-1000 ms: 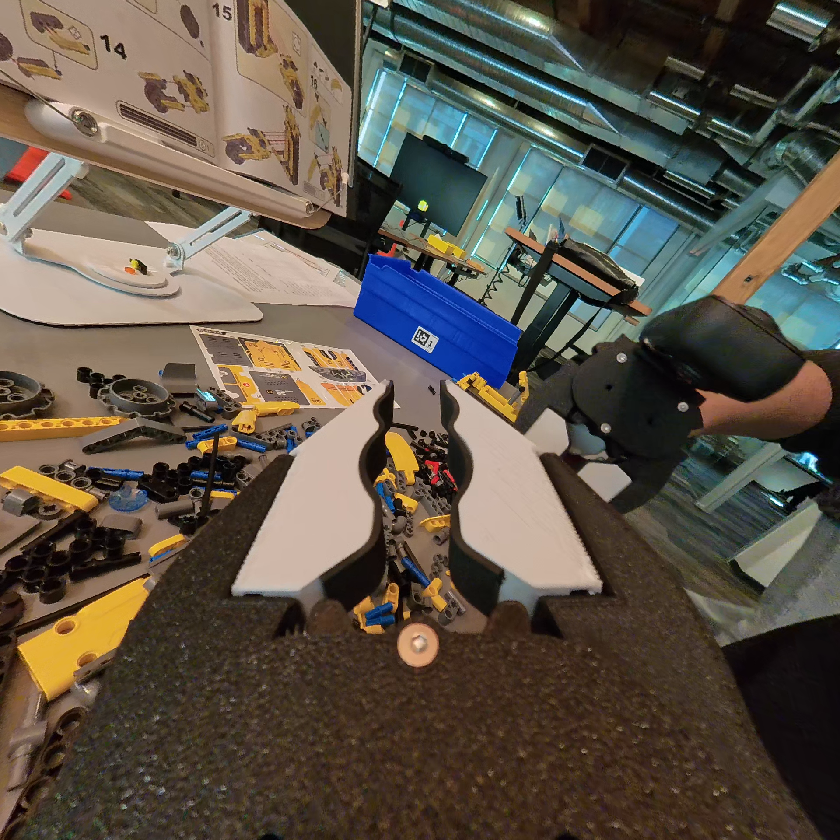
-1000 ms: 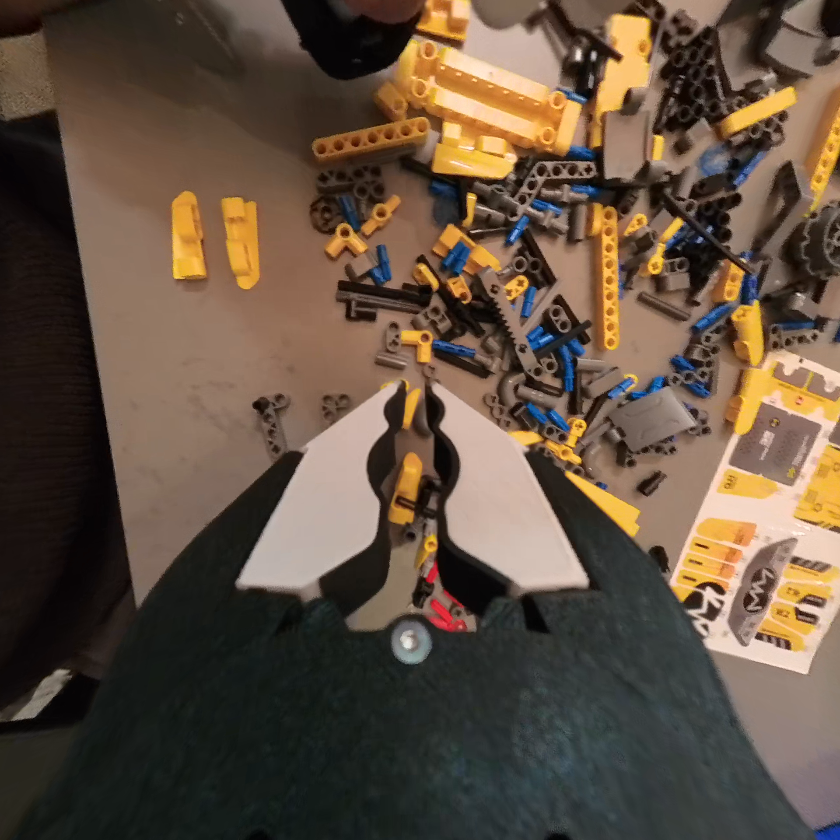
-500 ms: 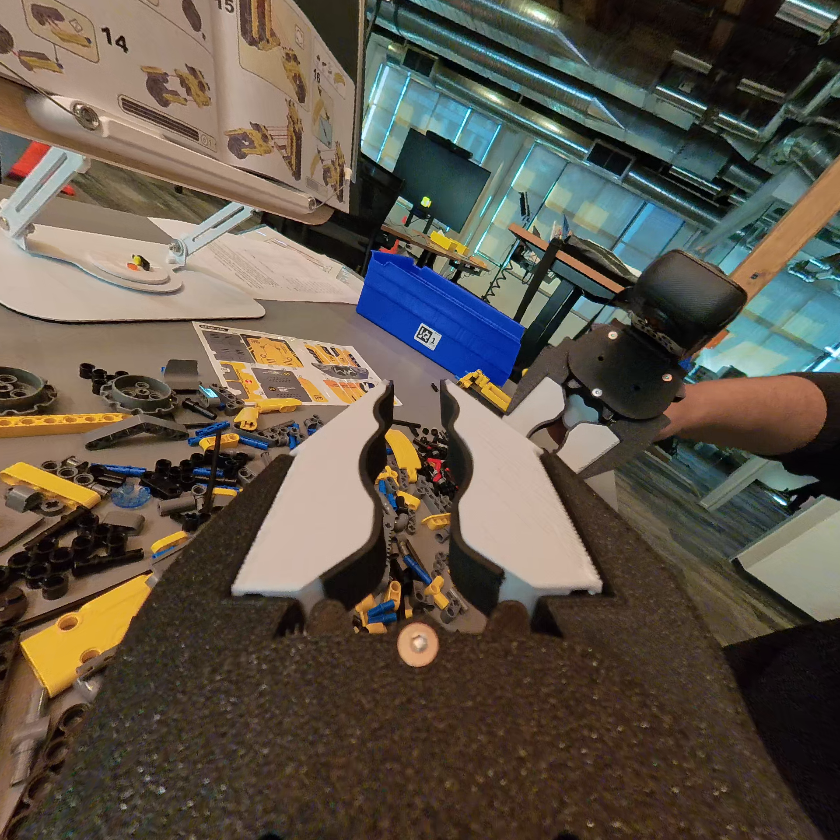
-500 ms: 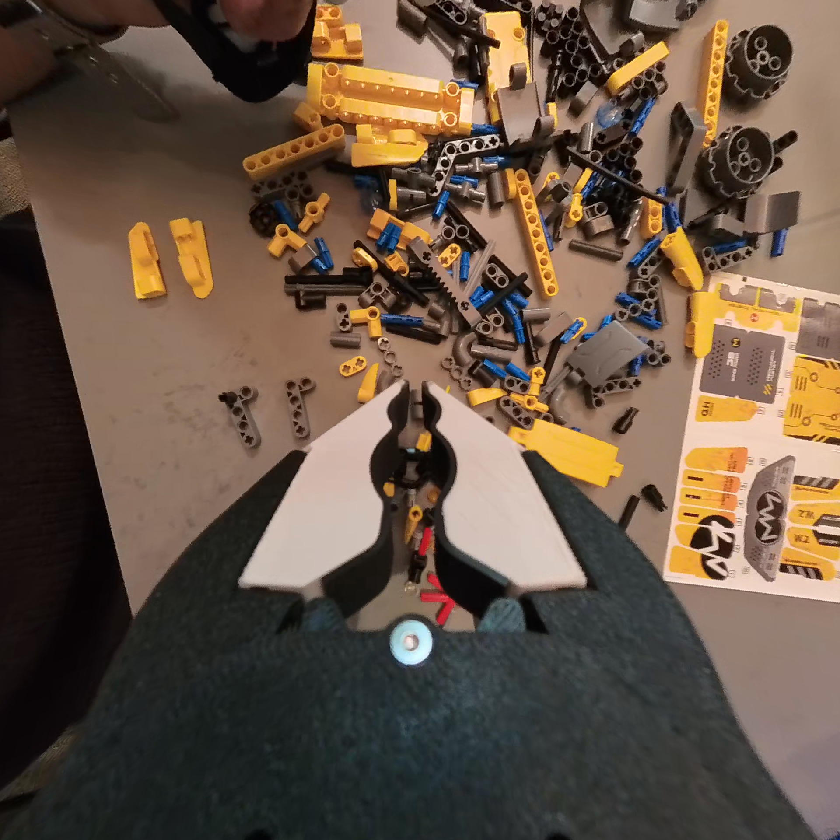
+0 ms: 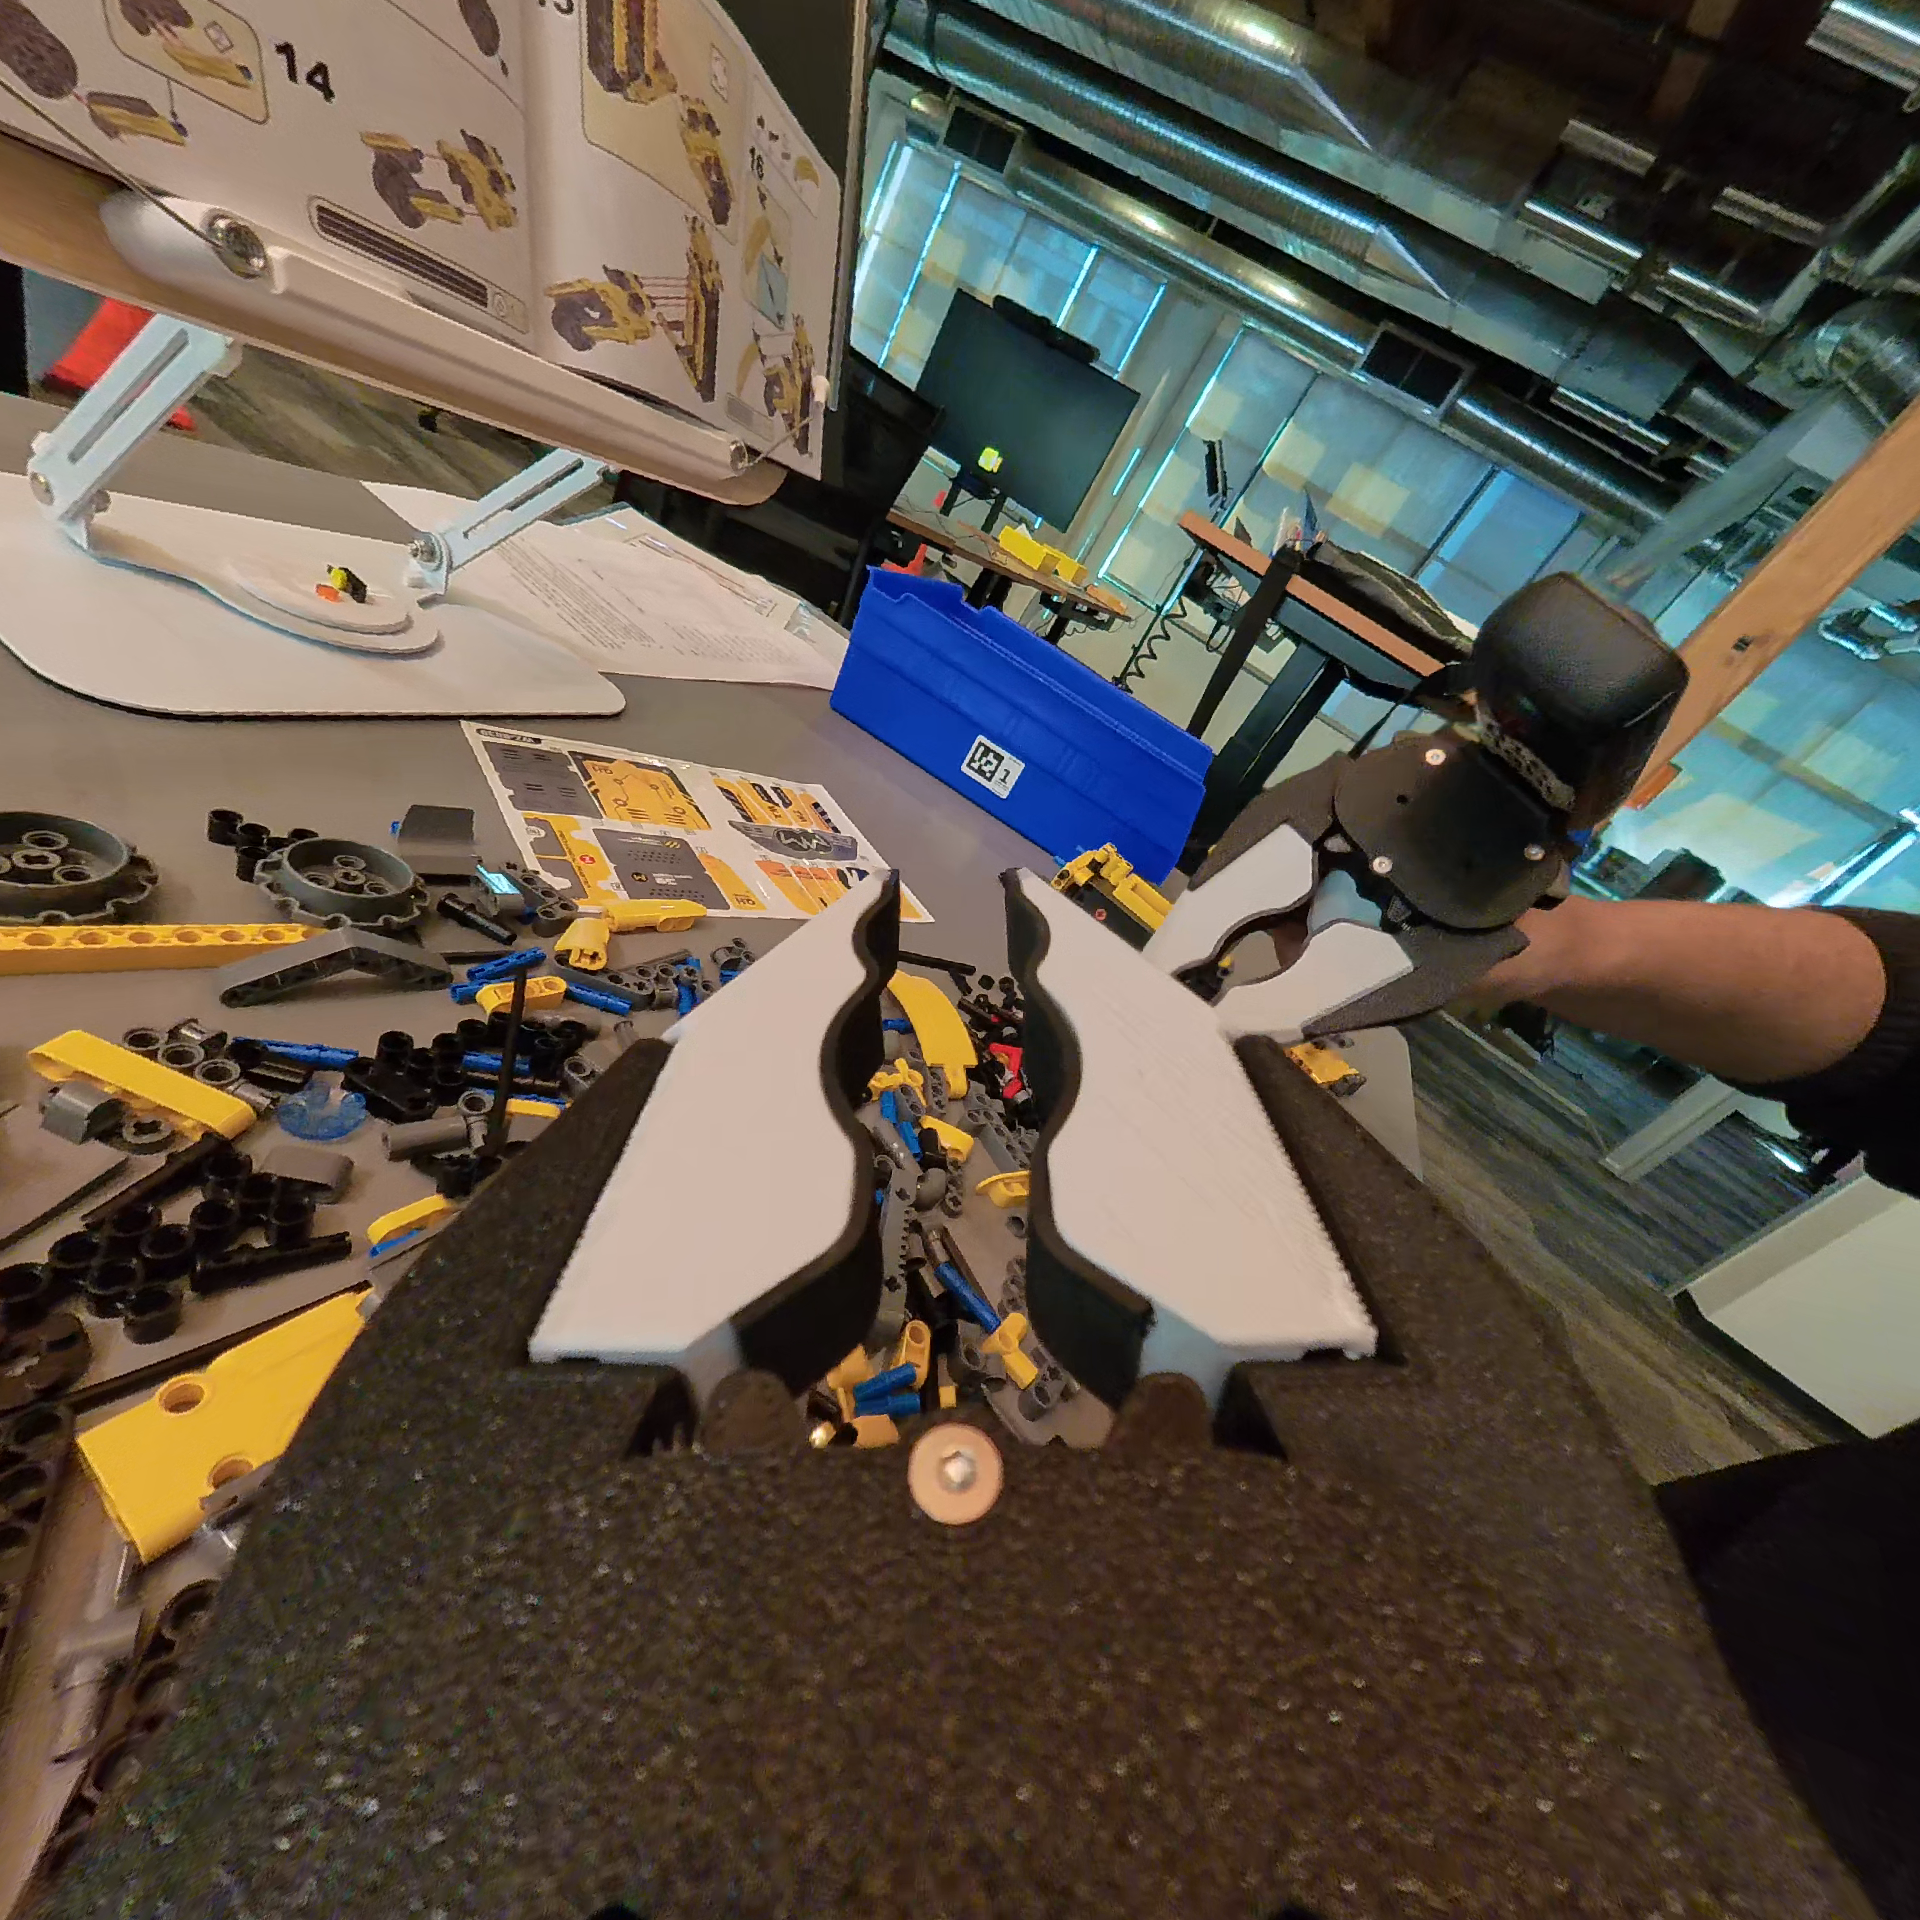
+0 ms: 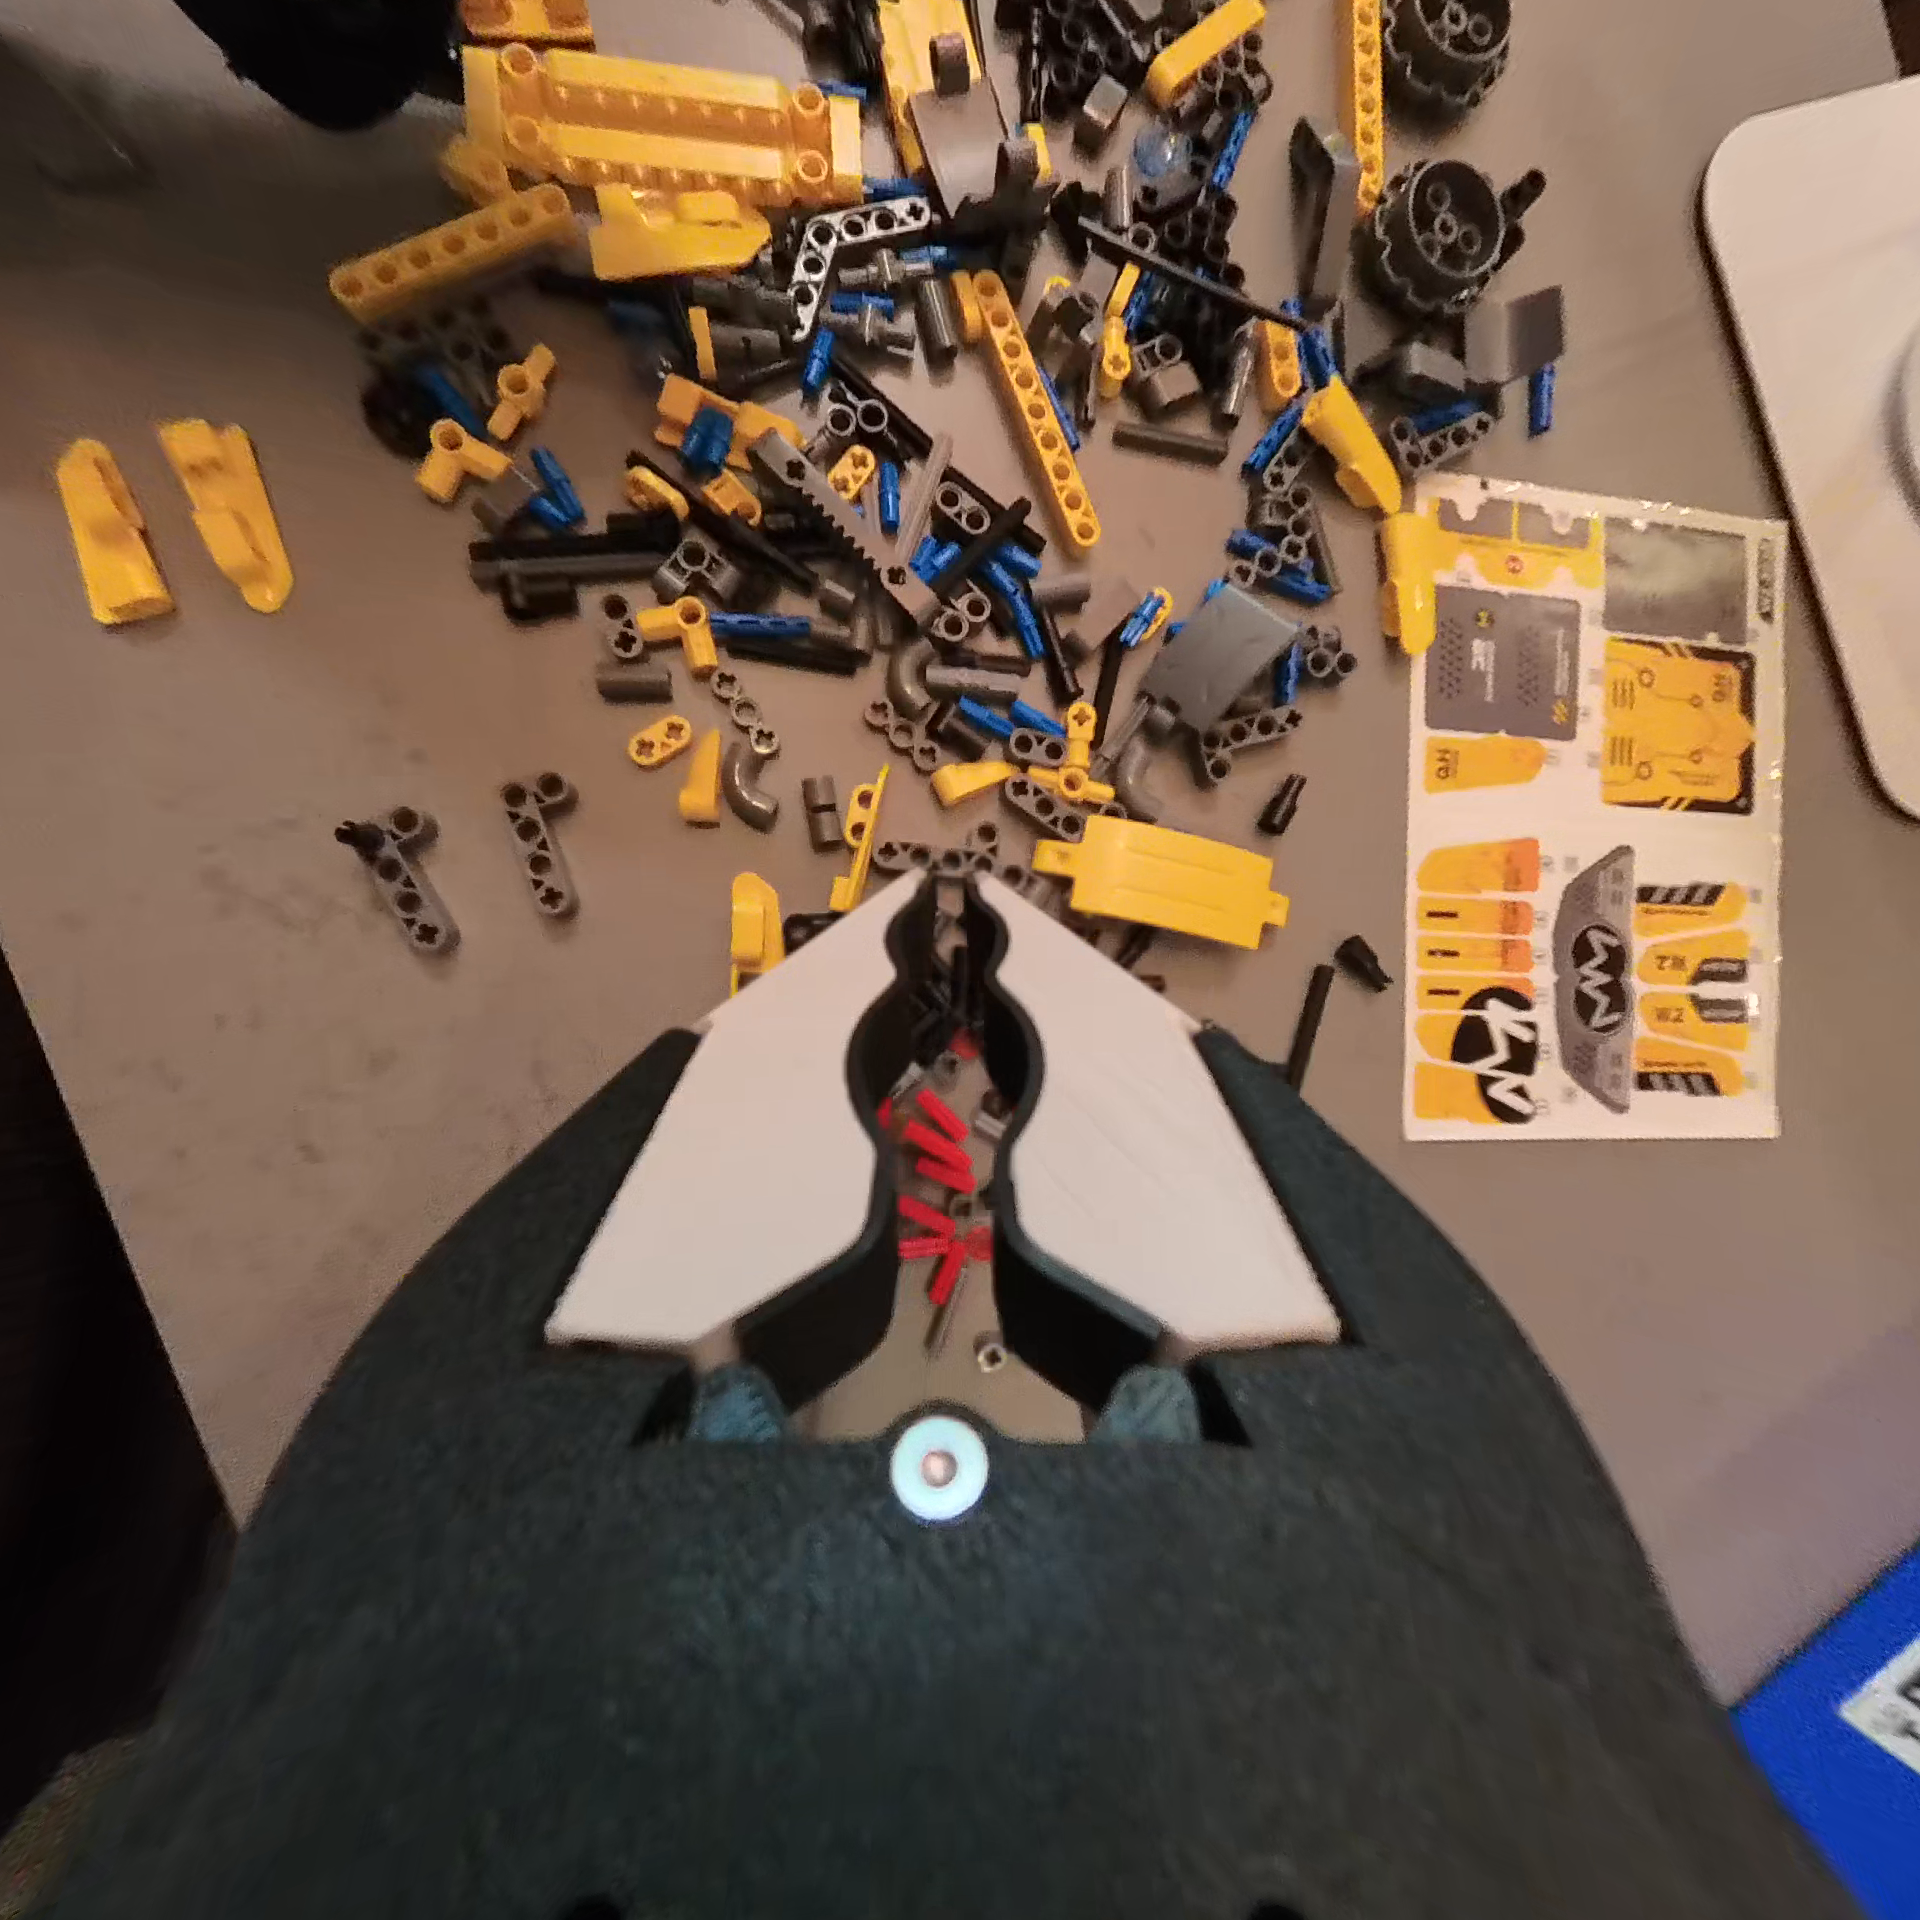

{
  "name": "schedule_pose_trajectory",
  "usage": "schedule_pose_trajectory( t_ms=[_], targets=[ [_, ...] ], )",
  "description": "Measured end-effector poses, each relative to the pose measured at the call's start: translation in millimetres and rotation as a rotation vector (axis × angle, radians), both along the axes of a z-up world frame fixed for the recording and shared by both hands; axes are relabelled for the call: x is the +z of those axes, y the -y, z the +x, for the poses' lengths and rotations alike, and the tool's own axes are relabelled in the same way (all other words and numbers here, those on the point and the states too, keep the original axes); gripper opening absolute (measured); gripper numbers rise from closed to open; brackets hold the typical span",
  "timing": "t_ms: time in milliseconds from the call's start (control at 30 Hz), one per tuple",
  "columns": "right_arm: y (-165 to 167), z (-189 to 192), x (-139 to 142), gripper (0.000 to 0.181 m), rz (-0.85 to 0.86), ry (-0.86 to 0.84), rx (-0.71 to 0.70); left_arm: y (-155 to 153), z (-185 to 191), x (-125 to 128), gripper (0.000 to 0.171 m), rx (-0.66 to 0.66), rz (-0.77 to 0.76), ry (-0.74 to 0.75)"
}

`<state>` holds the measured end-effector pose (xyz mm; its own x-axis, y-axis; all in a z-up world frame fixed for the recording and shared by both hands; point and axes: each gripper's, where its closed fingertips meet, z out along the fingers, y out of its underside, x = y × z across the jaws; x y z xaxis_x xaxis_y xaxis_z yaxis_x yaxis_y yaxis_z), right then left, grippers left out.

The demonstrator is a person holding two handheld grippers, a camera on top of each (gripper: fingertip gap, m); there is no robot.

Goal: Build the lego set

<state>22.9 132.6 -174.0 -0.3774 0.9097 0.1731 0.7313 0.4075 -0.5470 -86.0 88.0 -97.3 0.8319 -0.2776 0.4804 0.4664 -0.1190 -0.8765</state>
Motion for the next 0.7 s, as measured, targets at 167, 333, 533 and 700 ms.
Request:
schedule_pose_trajectory(
  t_ms=[167,333,533,700],
  targets=[
    [-4.6,10.1,-4.8,0.005,-0.041,-0.006,-0.039,-0.4,0.4,-1.3,0.019,0.001,-0.006,-0.004],
    [-9.3,23.9,-13.2,0.005,-0.046,0.017,-0.066,-0.7,0.2,-1.9,0.019,0.002,-0.008,-0.005],
    [-7.2,33.2,-21.1,0.005,-0.065,0.03,-0.081,-1.1,0.3,-3.2,0.019,0.003,-0.014,-0.01],
    [5.3,32.6,-32.1,0.006,-0.135,0.054,-0.084,-1.7,0.6,-4.1,0.019,0.004,-0.018,-0.014]
  ],
)
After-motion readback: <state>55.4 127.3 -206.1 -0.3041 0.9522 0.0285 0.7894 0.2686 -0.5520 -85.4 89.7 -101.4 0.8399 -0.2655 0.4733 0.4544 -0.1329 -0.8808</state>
